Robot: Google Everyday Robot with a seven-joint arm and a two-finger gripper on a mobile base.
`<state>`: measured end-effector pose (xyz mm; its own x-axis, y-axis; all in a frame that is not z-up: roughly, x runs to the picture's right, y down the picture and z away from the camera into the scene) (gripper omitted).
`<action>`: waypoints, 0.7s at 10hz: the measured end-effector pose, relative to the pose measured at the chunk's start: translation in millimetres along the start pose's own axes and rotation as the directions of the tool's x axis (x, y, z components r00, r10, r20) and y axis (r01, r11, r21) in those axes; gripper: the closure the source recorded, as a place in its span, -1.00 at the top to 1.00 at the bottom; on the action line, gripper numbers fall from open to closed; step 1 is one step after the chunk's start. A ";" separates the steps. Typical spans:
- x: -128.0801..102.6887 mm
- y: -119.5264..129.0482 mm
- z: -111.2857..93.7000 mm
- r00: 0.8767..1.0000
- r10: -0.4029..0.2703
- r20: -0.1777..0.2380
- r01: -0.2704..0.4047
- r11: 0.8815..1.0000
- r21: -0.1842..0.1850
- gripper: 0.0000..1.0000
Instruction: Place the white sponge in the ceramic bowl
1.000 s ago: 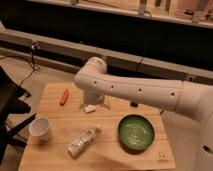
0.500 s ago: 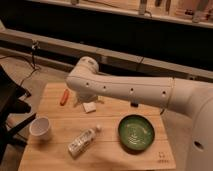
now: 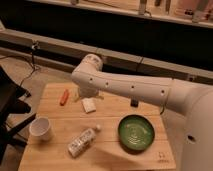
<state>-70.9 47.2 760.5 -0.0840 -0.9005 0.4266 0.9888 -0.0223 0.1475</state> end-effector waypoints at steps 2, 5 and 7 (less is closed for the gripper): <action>5.9 0.5 11.0 1.000 -0.011 -0.001 0.011 1.000 0.012 0.60; 19.8 -0.6 30.7 0.999 -0.035 0.005 0.035 0.999 0.027 0.60; 28.2 3.9 40.7 0.999 -0.040 0.017 0.039 0.999 0.028 0.60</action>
<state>-74.5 39.5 809.5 -0.1252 -0.8915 0.4354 0.9809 -0.0452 0.1894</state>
